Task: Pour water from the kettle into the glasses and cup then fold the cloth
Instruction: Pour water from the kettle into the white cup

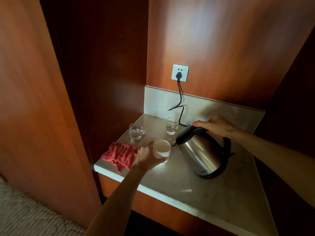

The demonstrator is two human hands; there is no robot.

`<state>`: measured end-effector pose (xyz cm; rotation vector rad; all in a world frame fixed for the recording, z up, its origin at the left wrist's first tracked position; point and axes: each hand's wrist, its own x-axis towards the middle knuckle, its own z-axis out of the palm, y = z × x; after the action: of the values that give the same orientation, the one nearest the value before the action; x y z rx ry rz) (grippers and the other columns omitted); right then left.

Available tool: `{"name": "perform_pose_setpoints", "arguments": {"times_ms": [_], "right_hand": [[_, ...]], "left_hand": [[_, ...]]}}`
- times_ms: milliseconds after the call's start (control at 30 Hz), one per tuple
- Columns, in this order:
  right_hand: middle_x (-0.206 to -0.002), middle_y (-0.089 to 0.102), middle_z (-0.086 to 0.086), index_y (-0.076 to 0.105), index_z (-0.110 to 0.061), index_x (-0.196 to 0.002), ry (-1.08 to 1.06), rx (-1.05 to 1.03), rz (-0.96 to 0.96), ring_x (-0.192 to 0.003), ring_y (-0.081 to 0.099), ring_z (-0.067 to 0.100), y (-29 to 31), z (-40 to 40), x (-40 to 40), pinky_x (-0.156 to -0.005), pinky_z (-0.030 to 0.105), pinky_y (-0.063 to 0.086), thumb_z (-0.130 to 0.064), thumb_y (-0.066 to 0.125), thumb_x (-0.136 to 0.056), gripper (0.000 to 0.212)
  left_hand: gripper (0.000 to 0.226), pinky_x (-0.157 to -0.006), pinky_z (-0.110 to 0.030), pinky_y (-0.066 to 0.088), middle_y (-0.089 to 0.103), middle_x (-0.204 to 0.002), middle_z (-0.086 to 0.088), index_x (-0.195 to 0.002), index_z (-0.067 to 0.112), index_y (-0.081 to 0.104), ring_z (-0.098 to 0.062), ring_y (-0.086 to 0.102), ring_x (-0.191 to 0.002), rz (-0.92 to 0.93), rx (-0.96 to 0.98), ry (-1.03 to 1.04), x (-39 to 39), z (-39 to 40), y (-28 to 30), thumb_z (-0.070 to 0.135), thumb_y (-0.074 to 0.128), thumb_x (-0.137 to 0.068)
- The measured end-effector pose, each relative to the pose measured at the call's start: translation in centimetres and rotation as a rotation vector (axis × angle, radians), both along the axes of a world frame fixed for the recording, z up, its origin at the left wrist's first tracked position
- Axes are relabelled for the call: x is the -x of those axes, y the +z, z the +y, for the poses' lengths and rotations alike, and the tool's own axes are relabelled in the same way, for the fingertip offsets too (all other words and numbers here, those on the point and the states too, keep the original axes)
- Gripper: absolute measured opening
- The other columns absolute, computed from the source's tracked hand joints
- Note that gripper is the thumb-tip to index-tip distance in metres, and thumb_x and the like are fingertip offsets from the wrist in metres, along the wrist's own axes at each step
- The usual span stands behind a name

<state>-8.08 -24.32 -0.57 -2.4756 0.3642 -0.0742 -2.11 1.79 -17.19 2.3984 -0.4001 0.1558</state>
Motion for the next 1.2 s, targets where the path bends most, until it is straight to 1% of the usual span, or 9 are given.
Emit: {"name": "perform_pose_setpoints", "arguments": {"times_ms": [100, 200, 367, 567, 700, 867, 933, 1067, 1200], "right_hand": [[-0.046, 0.046, 0.002, 0.057, -0.013, -0.062, 0.012, 0.038, 0.015, -0.036, 0.039, 0.017, 0.1, 0.3, -0.3, -0.047, 0.023, 0.032, -0.072, 0.07, -0.075, 0.062], [-0.045, 0.044, 0.001, 0.054, -0.015, -0.059, 0.026, 0.065, 0.021, -0.036, 0.039, 0.017, 0.0, 0.4, -0.6, -0.049, 0.024, 0.033, -0.073, 0.069, -0.075, 0.062], [-0.045, 0.045, 0.0, 0.053, -0.016, -0.057, 0.029, 0.099, 0.019, -0.039, 0.042, 0.017, -0.1, 0.7, -0.8, -0.051, 0.025, 0.034, -0.074, 0.069, -0.075, 0.063], [-0.043, 0.045, -0.002, 0.054, -0.015, -0.056, 0.041, 0.132, 0.021, -0.035, 0.042, 0.015, 0.3, 1.1, -1.3, -0.049, 0.024, 0.035, -0.073, 0.071, -0.076, 0.064], [-0.04, 0.042, -0.004, 0.05, -0.017, -0.052, 0.059, 0.151, 0.013, -0.033, 0.04, 0.012, 0.7, 1.5, -1.2, -0.044, 0.021, 0.031, -0.068, 0.072, -0.082, 0.063], [-0.045, 0.045, -0.001, 0.053, -0.017, -0.054, 0.07, 0.169, 0.017, -0.044, 0.046, 0.018, 1.0, 1.8, -1.7, -0.052, 0.025, 0.036, -0.068, 0.073, -0.079, 0.06], [-0.046, 0.047, 0.001, 0.054, -0.016, -0.054, 0.078, 0.187, 0.026, -0.042, 0.046, 0.019, 1.1, 1.9, -1.9, -0.051, 0.025, 0.037, -0.069, 0.072, -0.079, 0.061], [-0.048, 0.053, 0.004, 0.061, -0.013, -0.06, 0.101, 0.186, 0.047, -0.041, 0.05, 0.02, 1.5, 2.1, -2.2, -0.049, 0.026, 0.04, -0.071, 0.072, -0.077, 0.061], [-0.046, 0.051, 0.004, 0.059, -0.014, -0.058, 0.106, 0.238, 0.066, -0.038, 0.048, 0.019, 1.8, 2.4, -2.2, -0.05, 0.025, 0.039, -0.075, 0.068, -0.076, 0.064]], "left_hand": [[0.087, -0.082, -0.026, 0.05, 0.07, -0.113, 0.002, -0.133, 0.027, 0.048, -0.023, 0.066, -0.103, 0.019, 0.006, -0.008, 0.1, 0.1, 0.1, 0.063, 0.081, -0.061], [0.086, -0.082, -0.026, 0.05, 0.07, -0.113, 0.003, -0.131, 0.028, 0.049, -0.021, 0.066, -0.102, 0.039, 0.016, -0.019, 0.2, 0.2, 0.3, 0.063, 0.081, -0.06], [0.083, -0.075, -0.019, 0.042, 0.069, -0.113, 0.003, -0.131, 0.027, 0.05, -0.02, 0.066, -0.1, 0.029, 0.023, -0.016, 0.4, 0.2, 0.6, 0.062, 0.081, -0.062], [0.081, -0.072, -0.019, 0.04, 0.07, -0.112, 0.002, -0.13, 0.027, 0.051, -0.022, 0.067, -0.1, 0.037, 0.037, -0.011, 0.7, 0.2, 0.8, 0.06, 0.082, -0.062], [0.079, -0.071, -0.018, 0.039, 0.07, -0.111, 0.003, -0.129, 0.028, 0.052, -0.021, 0.066, -0.1, 0.041, 0.048, -0.013, 0.9, 0.3, 1.0, 0.058, 0.083, -0.062], [0.077, -0.07, -0.015, 0.038, 0.071, -0.111, 0.004, -0.129, 0.028, 0.053, -0.017, 0.067, -0.098, 0.037, 0.053, -0.022, 1.1, 0.4, 1.4, 0.055, 0.084, -0.064], [0.076, -0.069, -0.014, 0.038, 0.071, -0.11, 0.005, -0.128, 0.028, 0.053, -0.016, 0.067, -0.097, 0.04, 0.053, -0.022, 1.2, 0.4, 1.5, 0.055, 0.084, -0.064], [0.079, -0.07, -0.018, 0.039, 0.071, -0.11, 0.003, -0.129, 0.028, 0.052, -0.02, 0.067, -0.098, 0.047, 0.053, -0.008, 1.3, 0.4, 1.5, 0.058, 0.083, -0.062], [0.08, -0.069, -0.016, 0.038, 0.071, -0.11, 0.002, -0.13, 0.026, 0.052, -0.02, 0.067, -0.099, 0.054, 0.045, -0.01, 1.2, 0.4, 1.5, 0.058, 0.082, -0.064]]}}
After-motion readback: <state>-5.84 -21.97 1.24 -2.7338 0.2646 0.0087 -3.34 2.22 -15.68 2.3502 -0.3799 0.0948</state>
